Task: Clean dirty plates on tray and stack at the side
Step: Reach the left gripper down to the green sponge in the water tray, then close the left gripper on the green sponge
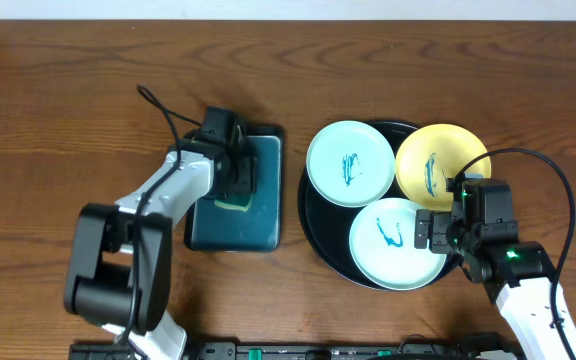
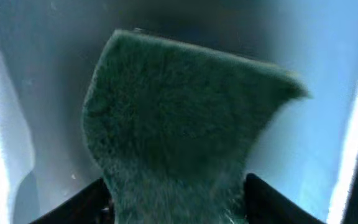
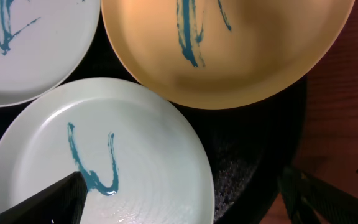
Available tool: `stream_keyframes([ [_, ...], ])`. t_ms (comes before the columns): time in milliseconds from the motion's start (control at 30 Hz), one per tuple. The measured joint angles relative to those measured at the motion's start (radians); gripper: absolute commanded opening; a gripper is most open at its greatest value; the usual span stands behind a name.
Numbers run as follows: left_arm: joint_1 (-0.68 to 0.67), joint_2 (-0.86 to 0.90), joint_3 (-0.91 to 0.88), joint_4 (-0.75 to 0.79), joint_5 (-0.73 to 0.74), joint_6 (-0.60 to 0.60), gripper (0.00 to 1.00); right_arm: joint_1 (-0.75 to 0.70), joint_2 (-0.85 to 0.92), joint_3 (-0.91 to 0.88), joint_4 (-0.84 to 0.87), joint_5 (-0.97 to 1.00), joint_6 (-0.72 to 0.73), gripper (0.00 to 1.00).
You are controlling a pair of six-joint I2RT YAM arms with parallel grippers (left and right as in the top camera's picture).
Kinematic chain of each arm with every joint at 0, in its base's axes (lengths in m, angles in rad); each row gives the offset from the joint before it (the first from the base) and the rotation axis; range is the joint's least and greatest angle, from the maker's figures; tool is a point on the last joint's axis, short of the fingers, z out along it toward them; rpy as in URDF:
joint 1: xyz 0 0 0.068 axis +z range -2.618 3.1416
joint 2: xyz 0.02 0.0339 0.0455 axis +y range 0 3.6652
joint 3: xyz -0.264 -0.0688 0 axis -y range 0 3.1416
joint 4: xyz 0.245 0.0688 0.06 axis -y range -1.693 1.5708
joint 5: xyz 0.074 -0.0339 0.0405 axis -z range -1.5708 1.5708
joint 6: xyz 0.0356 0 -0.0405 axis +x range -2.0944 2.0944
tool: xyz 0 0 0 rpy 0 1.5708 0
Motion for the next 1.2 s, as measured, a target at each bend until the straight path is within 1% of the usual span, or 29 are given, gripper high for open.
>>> stream_keyframes([
  [67,0.0,0.009,0.0,0.0,-0.008,-0.004,0.41,0.0,0.0,0.0,0.0,0.0,0.0,0.98],
  [133,0.0,0.009,0.001,-0.003,-0.015,-0.002,0.33,0.0,0.0,0.0,0.0,0.0,0.0,0.98],
  [200,-0.001,0.009,0.001,-0.005,-0.017,-0.003,0.2,0.0,0.0,0.0,0.001,0.0,0.0,0.98],
  [233,-0.002,0.009,0.001,-0.006,-0.018,-0.005,0.12,0.0,0.0,0.0,0.001,0.0,0.0,0.98],
  [267,-0.002,0.009,0.001,-0.008,-0.019,-0.005,0.08,0.0,0.0,0.0,0.0,0.0,0.0,0.98],
  [500,-0.002,-0.055,0.001,-0.044,-0.025,0.0,0.07,0.0,0.0,0.0,0.0,0.0,0.0,0.98],
  [533,-0.002,-0.078,0.001,-0.053,-0.025,-0.003,0.09,0.0,0.0,0.0,0.0,0.0,0.0,0.98],
  [567,-0.002,-0.1,0.001,-0.063,-0.024,-0.004,0.14,0.0,0.0,0.0,0.001,0.0,0.0,0.98],
  [633,-0.002,-0.139,0.001,-0.084,-0.025,-0.008,0.31,0.0,0.0,0.0,0.0,0.0,0.0,0.98],
  [733,-0.002,-0.168,0.001,-0.119,-0.024,-0.029,0.4,0.0,0.0,0.0,0.0,0.0,0.0,0.98],
  [800,-0.002,-0.167,0.001,-0.138,-0.025,-0.042,0.42,0.0,0.0,0.0,0.001,0.0,0.0,0.98],
  [900,-0.002,-0.167,0.001,-0.139,-0.024,-0.05,0.53,0.0,0.0,0.0,0.001,0.0,0.0,0.98],
  [967,-0.002,-0.167,0.001,-0.139,-0.024,-0.059,0.56,0.0,0.0,0.0,0.001,0.0,0.0,0.98],
  [1200,-0.002,-0.167,0.001,-0.138,-0.025,-0.063,0.57,0.0,0.0,0.0,0.001,0.0,0.0,0.98],
])
